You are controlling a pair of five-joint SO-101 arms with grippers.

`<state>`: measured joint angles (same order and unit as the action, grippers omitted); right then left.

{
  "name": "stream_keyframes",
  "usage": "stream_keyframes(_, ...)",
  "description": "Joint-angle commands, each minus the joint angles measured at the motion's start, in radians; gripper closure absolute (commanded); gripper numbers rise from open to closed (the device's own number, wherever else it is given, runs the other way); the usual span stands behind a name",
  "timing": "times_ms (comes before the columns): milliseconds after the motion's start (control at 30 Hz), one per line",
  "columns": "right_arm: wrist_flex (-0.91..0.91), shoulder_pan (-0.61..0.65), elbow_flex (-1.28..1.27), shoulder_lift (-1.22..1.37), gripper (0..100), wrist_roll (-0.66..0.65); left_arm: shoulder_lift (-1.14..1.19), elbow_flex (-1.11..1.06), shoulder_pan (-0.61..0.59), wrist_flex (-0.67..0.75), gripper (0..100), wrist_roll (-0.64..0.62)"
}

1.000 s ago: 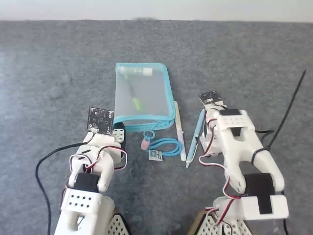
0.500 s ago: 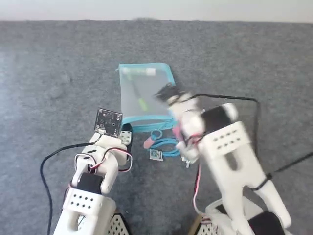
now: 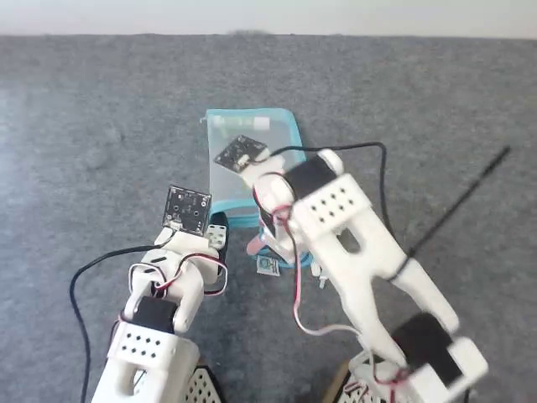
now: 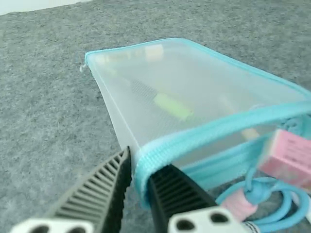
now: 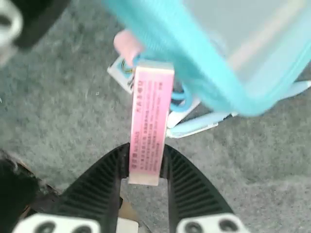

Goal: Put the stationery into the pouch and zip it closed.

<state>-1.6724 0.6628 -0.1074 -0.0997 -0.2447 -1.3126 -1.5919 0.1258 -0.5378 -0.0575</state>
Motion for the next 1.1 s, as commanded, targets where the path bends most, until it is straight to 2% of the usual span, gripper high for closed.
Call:
stream_keyframes(0, -0.050, 0.007, 0.153, 0.073, 99.1, 0.043, -0.015, 0.013, 0.011, 0.020, 99, 0.009)
stream_keyframes(233, -0.120, 0.007, 0.439, 0.263, 99.1, 0.083, -0.017, 0.012, 0.017, 0.020, 99, 0.009)
stream_keyframes(500, -0.119, 0.008, 0.621, 0.432, 98.7, 0.140, -0.017, 0.012, 0.017, 0.020, 99, 0.009)
stream_keyframes(567, -0.116, 0.012, 0.657, 0.450, 96.2, 0.143, -0.017, 0.012, 0.017, 0.020, 99, 0.009)
stream_keyframes(767, -0.099, 0.044, 0.715, 0.453, 79.2, 0.203, -0.017, 0.012, 0.017, 0.020, 99, 0.011)
stream_keyframes(1067, -0.101, 0.039, 0.718, 0.409, 77.1, 0.204, -0.017, 0.012, 0.011, 0.018, 99, 0.011)
